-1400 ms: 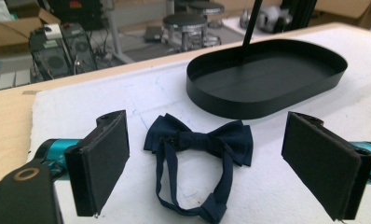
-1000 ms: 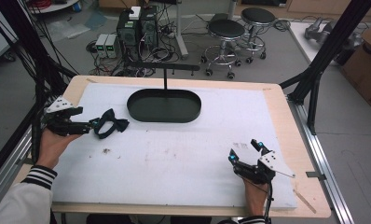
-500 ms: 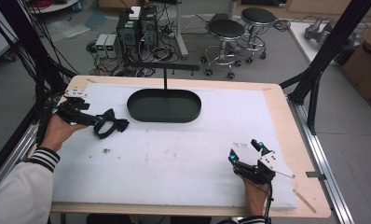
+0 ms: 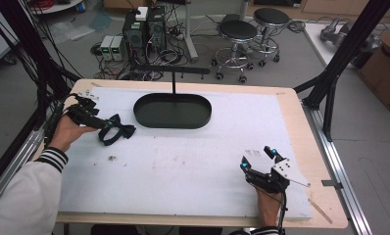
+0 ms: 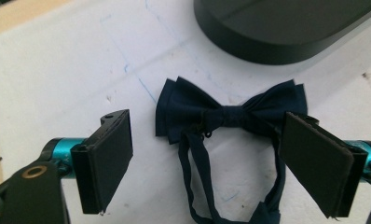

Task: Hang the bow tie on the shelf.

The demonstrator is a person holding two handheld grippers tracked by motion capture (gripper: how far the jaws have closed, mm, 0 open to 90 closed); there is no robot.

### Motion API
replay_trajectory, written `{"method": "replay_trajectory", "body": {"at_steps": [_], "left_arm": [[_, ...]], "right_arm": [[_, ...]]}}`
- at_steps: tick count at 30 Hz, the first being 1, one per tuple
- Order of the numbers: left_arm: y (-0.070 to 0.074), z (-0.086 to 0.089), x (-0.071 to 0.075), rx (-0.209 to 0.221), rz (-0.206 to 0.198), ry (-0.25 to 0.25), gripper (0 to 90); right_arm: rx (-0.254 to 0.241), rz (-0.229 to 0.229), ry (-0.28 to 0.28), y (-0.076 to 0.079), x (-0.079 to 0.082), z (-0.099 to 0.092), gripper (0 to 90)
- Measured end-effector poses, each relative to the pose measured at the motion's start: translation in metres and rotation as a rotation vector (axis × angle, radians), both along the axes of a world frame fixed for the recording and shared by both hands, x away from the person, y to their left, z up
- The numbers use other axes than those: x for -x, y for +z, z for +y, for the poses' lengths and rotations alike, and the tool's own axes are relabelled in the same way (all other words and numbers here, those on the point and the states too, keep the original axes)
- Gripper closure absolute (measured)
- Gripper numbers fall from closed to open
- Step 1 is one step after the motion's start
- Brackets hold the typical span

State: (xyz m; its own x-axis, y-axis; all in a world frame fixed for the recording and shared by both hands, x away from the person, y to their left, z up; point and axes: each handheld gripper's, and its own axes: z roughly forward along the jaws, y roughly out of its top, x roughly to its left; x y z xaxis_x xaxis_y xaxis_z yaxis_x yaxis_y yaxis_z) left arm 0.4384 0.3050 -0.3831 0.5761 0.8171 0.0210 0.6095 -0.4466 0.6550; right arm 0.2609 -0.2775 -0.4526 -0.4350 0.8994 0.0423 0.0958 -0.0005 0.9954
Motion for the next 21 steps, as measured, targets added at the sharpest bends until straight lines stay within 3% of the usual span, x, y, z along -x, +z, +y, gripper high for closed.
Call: {"method": "replay_trajectory", "body": {"at_steps": [13, 21], "left_arm": [[-0.017, -0.001, -0.010, -0.058, 0.065, 0.009, 23.0], [-0.023, -0.004, -0.013, -0.063, 0.088, -0.007, 31.0]], "right_arm": [[-0.002, 0.001, 0.001, 0.000, 0.000, 0.000, 9.3], [-0.005, 0.003, 0.001, 0.000, 0.000, 0.000, 9.3]]}}
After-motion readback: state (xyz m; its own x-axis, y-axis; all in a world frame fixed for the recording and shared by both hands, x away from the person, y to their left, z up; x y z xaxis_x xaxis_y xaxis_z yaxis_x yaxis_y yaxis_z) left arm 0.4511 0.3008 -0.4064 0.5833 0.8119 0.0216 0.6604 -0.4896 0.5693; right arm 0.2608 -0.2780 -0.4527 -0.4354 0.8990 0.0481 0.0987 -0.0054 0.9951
